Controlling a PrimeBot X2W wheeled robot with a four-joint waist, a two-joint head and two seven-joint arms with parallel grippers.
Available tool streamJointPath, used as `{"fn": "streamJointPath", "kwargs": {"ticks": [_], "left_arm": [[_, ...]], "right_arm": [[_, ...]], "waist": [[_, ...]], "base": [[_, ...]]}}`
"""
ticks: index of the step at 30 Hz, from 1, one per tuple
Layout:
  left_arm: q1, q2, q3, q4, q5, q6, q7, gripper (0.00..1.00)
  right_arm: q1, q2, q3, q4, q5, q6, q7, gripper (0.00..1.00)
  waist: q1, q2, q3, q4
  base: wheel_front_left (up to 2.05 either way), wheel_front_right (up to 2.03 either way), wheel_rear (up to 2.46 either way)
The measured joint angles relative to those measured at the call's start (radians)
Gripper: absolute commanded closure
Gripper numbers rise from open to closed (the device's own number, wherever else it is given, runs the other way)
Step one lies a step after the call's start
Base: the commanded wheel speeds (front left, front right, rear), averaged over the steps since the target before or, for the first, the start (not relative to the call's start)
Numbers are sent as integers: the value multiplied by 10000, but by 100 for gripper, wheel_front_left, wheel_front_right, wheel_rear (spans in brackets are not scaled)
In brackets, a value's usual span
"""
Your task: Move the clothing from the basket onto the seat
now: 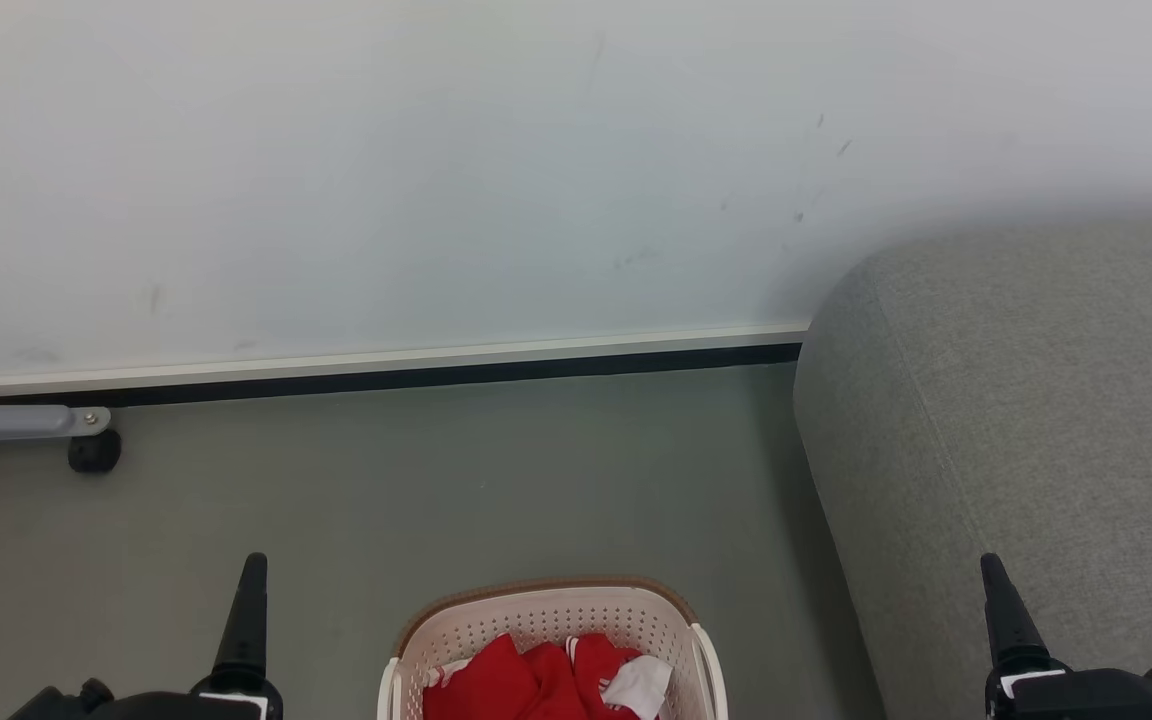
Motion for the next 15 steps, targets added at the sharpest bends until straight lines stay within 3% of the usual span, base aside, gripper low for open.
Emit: {"fn": "streamJointPath", "kwargs": {"ticks": [15], "left_arm": [[276,353,-537,-345,2928,349,-456,0]], "right_arm": [[17,-257,825,-249,-2190,-339,-476,0]], "waist": [[0,0,-98,-21]], "base": [[0,0,0]]}}
